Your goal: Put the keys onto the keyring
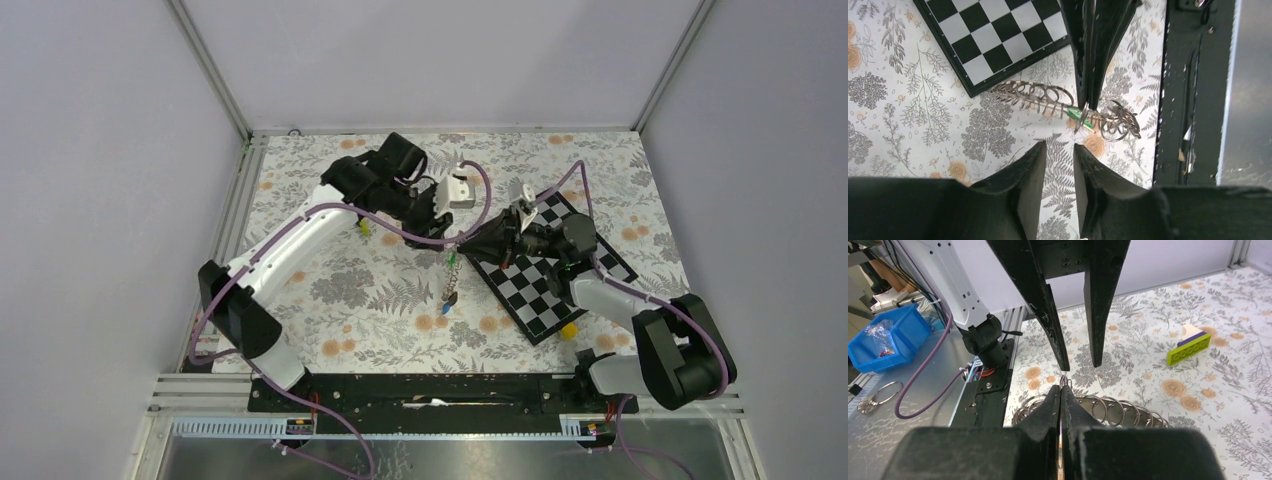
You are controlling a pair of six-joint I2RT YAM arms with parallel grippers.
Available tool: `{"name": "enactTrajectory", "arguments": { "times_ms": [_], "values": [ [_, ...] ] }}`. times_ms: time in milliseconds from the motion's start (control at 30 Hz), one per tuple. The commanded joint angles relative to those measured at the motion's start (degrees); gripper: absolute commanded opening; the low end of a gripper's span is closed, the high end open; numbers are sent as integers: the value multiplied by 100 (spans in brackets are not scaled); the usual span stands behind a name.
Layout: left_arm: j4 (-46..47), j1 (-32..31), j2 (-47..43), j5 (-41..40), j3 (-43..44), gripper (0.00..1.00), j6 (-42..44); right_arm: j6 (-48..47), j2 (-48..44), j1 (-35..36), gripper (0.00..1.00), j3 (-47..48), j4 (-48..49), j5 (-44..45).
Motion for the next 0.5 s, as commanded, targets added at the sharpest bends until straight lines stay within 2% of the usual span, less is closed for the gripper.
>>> {"name": "enactTrajectory", "arguments": {
  "times_ms": [0,233,467],
  "values": [
    [1372,251,-573,1148,-634,35,-532,330,-377,-193,0,221,725,102],
    [2584,516,-840,2093,-1235,40,-1325,814,-528,-295,0,210,1251,336],
    [3212,544,-922,2377,-1496,41,-1648,1187,-599,-336,0,171,1693,801]
  ]
}}
